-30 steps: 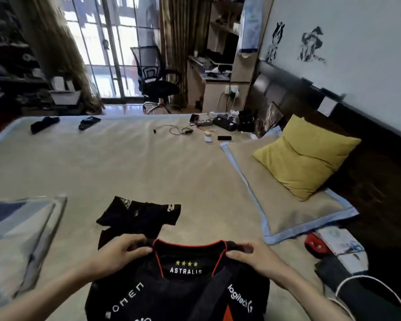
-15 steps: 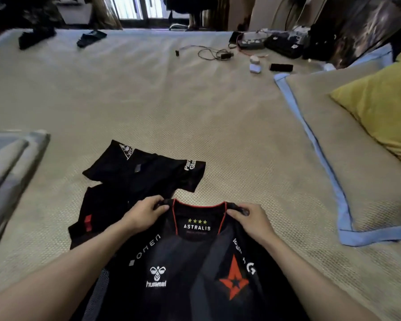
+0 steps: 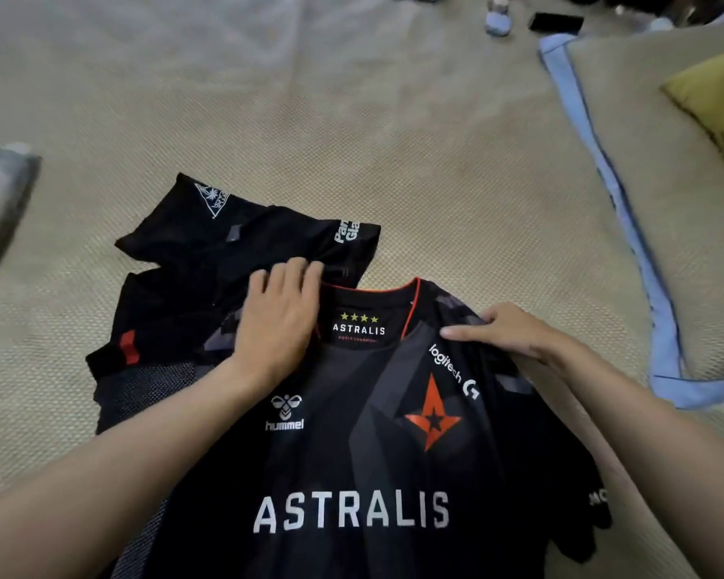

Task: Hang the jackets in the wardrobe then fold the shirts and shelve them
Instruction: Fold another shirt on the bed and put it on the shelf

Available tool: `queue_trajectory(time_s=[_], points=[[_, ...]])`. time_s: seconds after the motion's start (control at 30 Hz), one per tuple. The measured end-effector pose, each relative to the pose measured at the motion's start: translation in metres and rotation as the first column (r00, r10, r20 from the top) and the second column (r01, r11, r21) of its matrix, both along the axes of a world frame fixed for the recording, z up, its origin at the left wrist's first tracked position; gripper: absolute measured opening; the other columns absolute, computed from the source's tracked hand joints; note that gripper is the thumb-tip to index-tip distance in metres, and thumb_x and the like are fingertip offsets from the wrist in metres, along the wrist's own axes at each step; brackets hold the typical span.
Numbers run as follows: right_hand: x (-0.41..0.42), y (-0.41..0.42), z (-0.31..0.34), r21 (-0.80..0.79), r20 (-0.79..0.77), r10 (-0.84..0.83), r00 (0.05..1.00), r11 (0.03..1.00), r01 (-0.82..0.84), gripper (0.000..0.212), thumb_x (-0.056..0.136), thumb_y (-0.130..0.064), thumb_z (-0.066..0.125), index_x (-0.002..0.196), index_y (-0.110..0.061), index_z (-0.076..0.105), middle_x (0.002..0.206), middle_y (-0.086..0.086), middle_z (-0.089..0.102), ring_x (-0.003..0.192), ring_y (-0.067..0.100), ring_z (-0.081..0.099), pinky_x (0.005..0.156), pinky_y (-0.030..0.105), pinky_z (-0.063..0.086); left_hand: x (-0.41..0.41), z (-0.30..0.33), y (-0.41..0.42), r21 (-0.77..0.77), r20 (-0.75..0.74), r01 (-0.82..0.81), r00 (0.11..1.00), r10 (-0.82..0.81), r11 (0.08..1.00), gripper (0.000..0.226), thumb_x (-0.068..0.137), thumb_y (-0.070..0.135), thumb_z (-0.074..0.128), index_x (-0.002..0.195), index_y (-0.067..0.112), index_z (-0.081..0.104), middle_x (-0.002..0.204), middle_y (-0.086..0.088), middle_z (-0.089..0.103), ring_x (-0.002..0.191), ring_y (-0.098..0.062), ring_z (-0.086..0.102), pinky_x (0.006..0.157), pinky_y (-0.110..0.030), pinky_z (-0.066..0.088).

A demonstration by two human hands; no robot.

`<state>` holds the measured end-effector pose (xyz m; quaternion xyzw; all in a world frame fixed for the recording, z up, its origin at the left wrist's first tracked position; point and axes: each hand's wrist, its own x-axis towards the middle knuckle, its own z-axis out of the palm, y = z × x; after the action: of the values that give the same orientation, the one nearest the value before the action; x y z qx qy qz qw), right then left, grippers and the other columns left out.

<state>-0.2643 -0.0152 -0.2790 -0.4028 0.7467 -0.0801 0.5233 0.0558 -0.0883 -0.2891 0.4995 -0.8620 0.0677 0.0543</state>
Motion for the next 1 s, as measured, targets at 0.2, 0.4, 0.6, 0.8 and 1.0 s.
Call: queue_trajectory(time_s=[0.2, 0.4, 0.6, 0.8, 1.0], points=[[-0.07, 0.069, 0.016, 0.452, 0.195, 0.197, 0.961, 0.851, -0.266, 0.062, 0.062, -0.045, 0.095, 0.11, -0.011, 0.078, 0.113, 0.007, 0.078, 0.11, 0.025, 0.073, 0.109, 0.043, 0.049, -0.09, -0.035, 0.122, 0.356, -0.124, 0.466, 0.883, -0.453, 0.81, 0.064, 0.098, 0.046, 0.035, 0.153, 0.014, 0.04, 0.16, -0.003, 0.038, 0.147, -0.021, 0.037, 0.119, -0.049, 0.031], [-0.104, 0.114, 0.022, 0.185, 0.053, 0.032, 0.998, 0.982, -0.041, 0.037, 0.077, -0.053, 0.083, 0.084, -0.016, 0.082, 0.094, 0.002, 0.081, 0.094, 0.017, 0.076, 0.091, 0.032, 0.055, -0.11, -0.058, 0.145, 0.404, -0.044, 0.321, 0.942, -0.332, 0.857, 0.07, 0.1, 0.055, 0.031, 0.16, 0.018, 0.022, 0.168, 0.001, 0.017, 0.155, -0.018, 0.014, 0.12, -0.055, 0.014], [-0.125, 0.14, -0.003, 0.0, -0.144, -0.095, 0.985, 0.995, 0.096, 0.051, 0.077, -0.055, 0.08, 0.077, -0.007, 0.066, 0.077, 0.0, 0.074, 0.076, 0.019, 0.071, 0.073, 0.037, 0.053, -0.111, -0.06, 0.145, 0.415, 0.002, 0.299, 0.944, -0.33, 0.859, 0.071, 0.1, 0.057, 0.025, 0.16, 0.02, 0.019, 0.168, 0.003, 0.013, 0.155, -0.017, 0.012, 0.122, -0.054, 0.014], [-0.128, 0.159, 0.014, -0.024, 0.036, -0.223, 0.974, 0.974, 0.224, 0.034, 0.082, -0.039, 0.083, 0.097, -0.009, 0.076, 0.093, -0.002, 0.078, 0.089, 0.013, 0.074, 0.084, 0.026, 0.054, -0.116, -0.057, 0.15, 0.41, 0.04, 0.274, 0.947, -0.318, 0.87, 0.07, 0.099, 0.055, 0.023, 0.159, 0.02, 0.017, 0.167, 0.002, 0.014, 0.155, -0.018, 0.012, 0.12, -0.054, 0.007], [-0.147, 0.19, 0.021, 0.128, -0.002, -0.136, 0.991, 0.983, 0.135, 0.049, 0.07, -0.054, 0.088, 0.091, -0.011, 0.078, 0.096, 0.002, 0.08, 0.094, 0.019, 0.076, 0.093, 0.035, 0.057, -0.119, -0.055, 0.152, 0.426, 0.075, 0.248, 0.949, -0.307, 0.87, 0.071, 0.097, 0.055, 0.02, 0.158, 0.019, 0.011, 0.168, 0.002, 0.012, 0.155, -0.018, 0.008, 0.12, -0.054, 0.003]])
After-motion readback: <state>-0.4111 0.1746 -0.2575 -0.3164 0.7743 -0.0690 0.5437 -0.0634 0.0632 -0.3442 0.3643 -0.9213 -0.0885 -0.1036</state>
